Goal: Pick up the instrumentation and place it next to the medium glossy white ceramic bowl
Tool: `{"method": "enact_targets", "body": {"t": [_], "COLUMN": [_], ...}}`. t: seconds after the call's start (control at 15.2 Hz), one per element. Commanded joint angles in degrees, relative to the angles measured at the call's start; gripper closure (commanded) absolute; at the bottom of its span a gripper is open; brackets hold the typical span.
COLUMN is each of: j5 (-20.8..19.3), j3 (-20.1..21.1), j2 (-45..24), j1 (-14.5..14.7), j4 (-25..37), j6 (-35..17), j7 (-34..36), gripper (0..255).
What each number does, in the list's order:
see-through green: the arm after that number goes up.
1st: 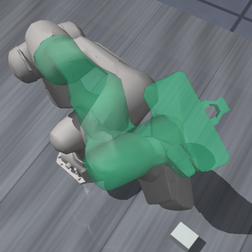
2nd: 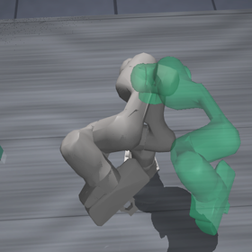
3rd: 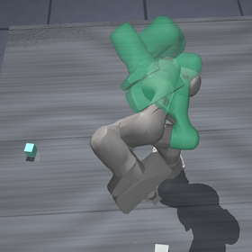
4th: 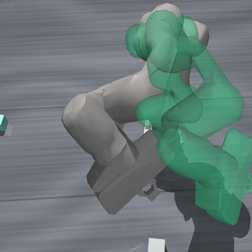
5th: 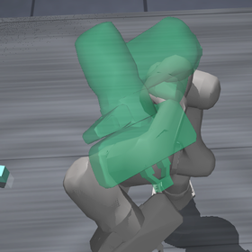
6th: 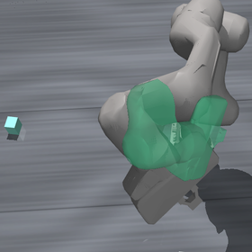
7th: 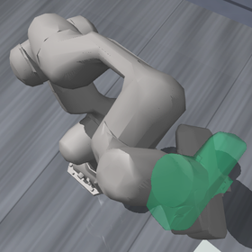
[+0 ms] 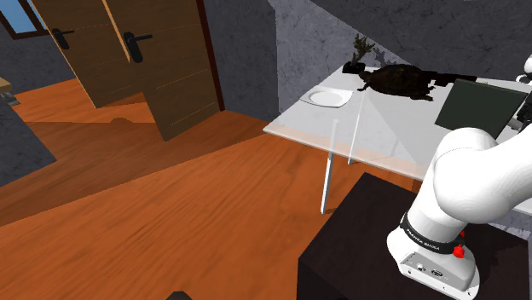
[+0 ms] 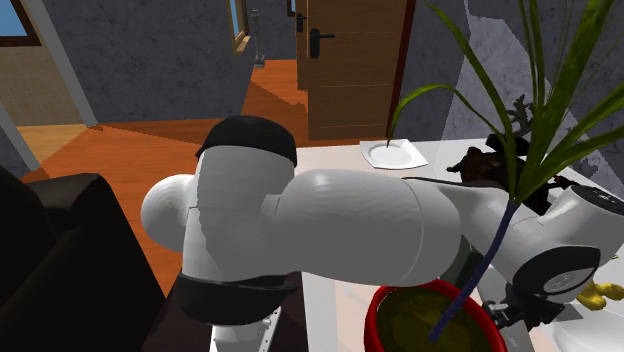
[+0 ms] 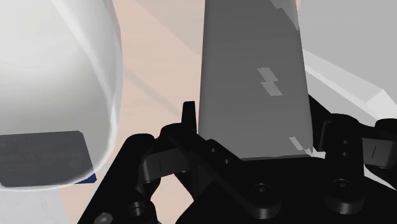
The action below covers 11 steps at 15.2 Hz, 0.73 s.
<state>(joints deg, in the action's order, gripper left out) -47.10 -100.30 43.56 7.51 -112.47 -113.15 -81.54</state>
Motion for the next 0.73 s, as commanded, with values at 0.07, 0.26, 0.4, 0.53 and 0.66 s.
{"method": "enact_targets", "body": {"t": [0.07, 0.26, 0.4, 0.53, 0.66], "j5": [-0.2, -0.1, -0.1, -0.1, -0.1], "j3": [-0.5, -0.6, -0.5, -0.4, -0.4], "j2": [0.2, 0.2, 0.2, 0.1, 0.1], "j1": [0.1, 0.1, 0.1, -0.1, -0.1], "j4": [-0.2, -0.2, -0.2, -0.2, -0.3], "j6": [0.0, 0.0, 0.1, 0.1, 0.1], "j7": [0.0, 0.0, 0.0, -0.1, -0.1], "gripper": [255, 255, 0, 0, 0]}}
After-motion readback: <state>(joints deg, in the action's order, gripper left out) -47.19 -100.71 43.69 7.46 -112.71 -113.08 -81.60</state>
